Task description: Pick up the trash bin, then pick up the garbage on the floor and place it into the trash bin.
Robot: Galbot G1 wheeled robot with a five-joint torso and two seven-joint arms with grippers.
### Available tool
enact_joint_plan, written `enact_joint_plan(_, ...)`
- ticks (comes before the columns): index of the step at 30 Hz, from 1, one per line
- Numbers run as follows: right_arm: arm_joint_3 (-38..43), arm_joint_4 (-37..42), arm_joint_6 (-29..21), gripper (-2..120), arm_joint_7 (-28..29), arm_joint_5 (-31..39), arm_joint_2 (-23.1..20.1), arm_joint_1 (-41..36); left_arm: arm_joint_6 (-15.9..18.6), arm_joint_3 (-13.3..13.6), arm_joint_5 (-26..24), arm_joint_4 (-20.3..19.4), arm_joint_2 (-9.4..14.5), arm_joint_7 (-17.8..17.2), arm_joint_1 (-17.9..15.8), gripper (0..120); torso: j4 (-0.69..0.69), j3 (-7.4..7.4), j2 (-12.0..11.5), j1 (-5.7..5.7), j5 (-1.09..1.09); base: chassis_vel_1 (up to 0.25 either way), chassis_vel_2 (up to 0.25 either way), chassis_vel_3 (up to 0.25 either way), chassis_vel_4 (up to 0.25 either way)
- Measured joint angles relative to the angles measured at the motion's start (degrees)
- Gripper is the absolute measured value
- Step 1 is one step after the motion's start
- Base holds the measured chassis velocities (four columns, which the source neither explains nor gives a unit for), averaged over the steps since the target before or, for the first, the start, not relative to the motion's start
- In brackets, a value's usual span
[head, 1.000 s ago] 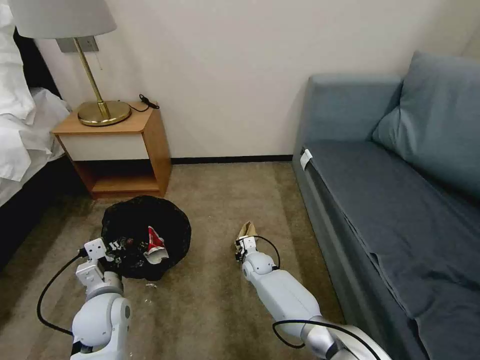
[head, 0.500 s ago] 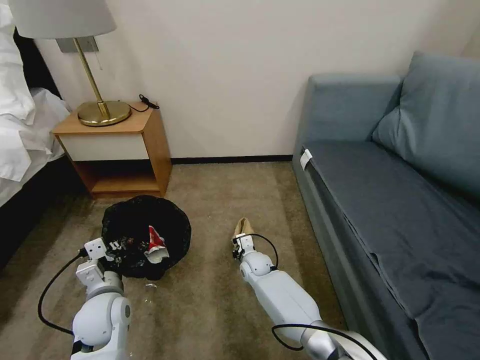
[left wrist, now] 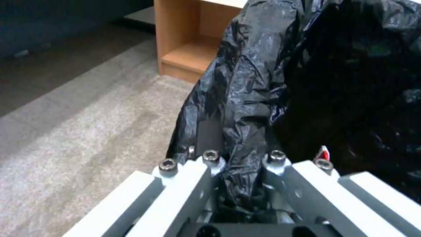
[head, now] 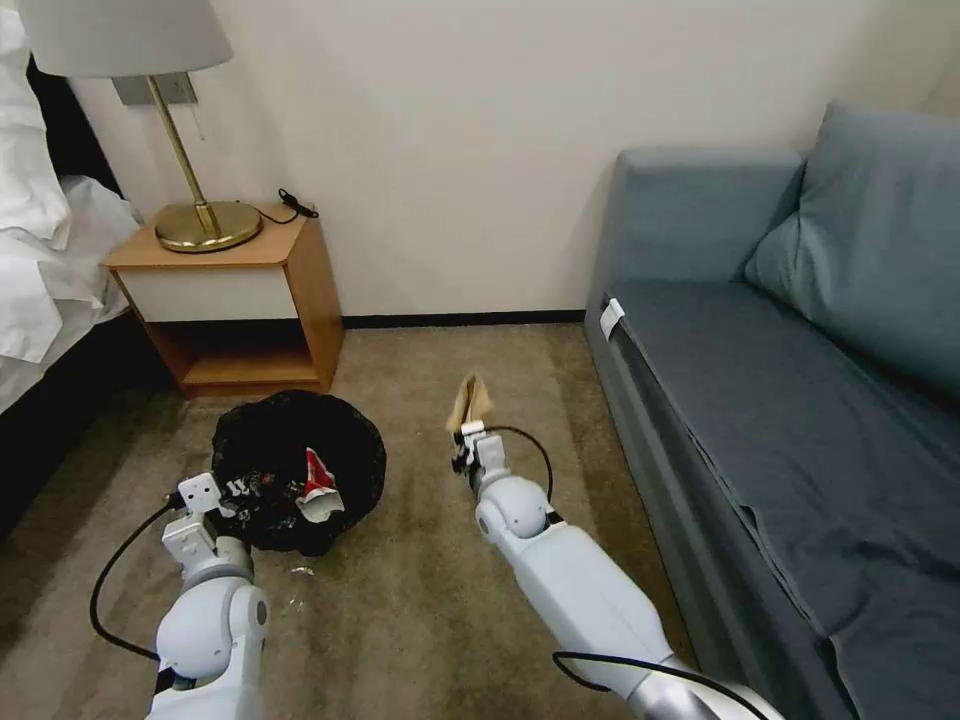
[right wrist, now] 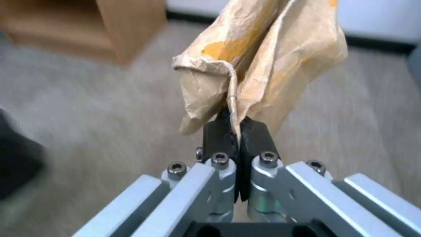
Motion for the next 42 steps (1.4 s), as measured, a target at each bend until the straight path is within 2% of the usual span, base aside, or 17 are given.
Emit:
enact_joint_plan(10, -5.6, 10.2, 0.2, 0, 1.8, 1.5, 1.2, -0.7, 0.2, 0.5, 0.6, -0.3, -0.3, -0.1, -0.1, 3, 0.01, 0.00, 0.0, 0.00, 0.00, 0.000, 0.000, 0.000, 0.000)
enact_joint_plan(22, -13.9, 12.4, 1.1, 0, 4.6, 2.9, 3.4, 2.1, 0.3, 0.4, 0.6, -0.1, -0.4, -0.2, -0.4, 3, 0.01, 0.00, 0.0, 0.00, -0.01, 0.000, 0.000, 0.000, 0.000)
enact_joint_plan(42, -19.7, 14.4, 0.4, 0, 5.1, 0.3, 2.8, -2.3, 0.4, 0.4, 0.7, -0.1, -1.1, -0.3, -0.7, 3, 0.00, 0.00, 0.0, 0.00, 0.00, 0.000, 0.000, 0.000, 0.000)
